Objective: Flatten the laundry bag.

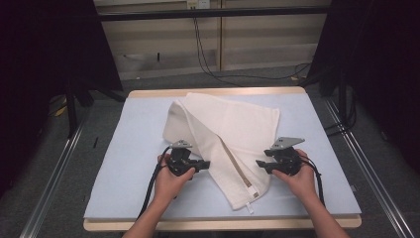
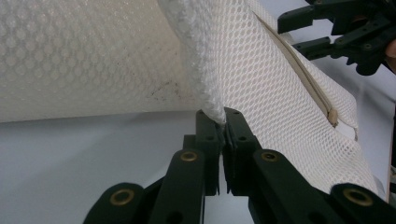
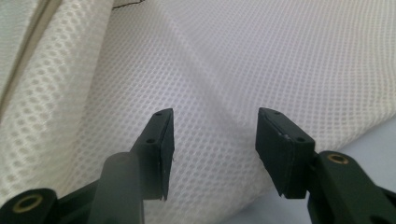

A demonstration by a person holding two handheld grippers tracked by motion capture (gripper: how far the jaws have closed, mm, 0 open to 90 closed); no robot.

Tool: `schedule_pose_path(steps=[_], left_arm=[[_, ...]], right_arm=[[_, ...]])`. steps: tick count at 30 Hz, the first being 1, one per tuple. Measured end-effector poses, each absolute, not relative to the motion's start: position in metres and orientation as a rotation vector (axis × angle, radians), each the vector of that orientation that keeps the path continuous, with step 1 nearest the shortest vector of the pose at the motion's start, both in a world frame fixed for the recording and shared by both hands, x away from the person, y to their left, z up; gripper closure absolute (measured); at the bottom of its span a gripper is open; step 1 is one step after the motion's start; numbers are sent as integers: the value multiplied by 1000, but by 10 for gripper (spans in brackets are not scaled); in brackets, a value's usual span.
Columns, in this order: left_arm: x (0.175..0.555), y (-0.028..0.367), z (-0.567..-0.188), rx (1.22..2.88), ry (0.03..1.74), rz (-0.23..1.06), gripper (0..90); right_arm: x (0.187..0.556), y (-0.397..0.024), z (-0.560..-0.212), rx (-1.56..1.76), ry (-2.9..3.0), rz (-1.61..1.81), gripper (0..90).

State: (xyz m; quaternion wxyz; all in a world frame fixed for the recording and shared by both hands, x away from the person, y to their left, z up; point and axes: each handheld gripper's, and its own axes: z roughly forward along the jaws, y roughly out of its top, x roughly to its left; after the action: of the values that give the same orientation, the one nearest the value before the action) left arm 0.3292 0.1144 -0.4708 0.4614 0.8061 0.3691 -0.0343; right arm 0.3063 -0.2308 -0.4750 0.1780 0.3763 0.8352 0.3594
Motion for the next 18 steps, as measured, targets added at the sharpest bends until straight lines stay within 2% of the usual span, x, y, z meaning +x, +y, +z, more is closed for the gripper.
schedule_pose_path(steps=[14,17,18], left_arm=[[319,119,-469,1994,883,-51,861],[319,120,-469,1989,889,-50,861],[319,120,-469,1989,889,-50,861]], right_arm=[[334,-217,-482,1094,2376,977,589],[339,-218,-484,1127,2386,1016,695],[340,-218,-484,1132,2392,1032,777]])
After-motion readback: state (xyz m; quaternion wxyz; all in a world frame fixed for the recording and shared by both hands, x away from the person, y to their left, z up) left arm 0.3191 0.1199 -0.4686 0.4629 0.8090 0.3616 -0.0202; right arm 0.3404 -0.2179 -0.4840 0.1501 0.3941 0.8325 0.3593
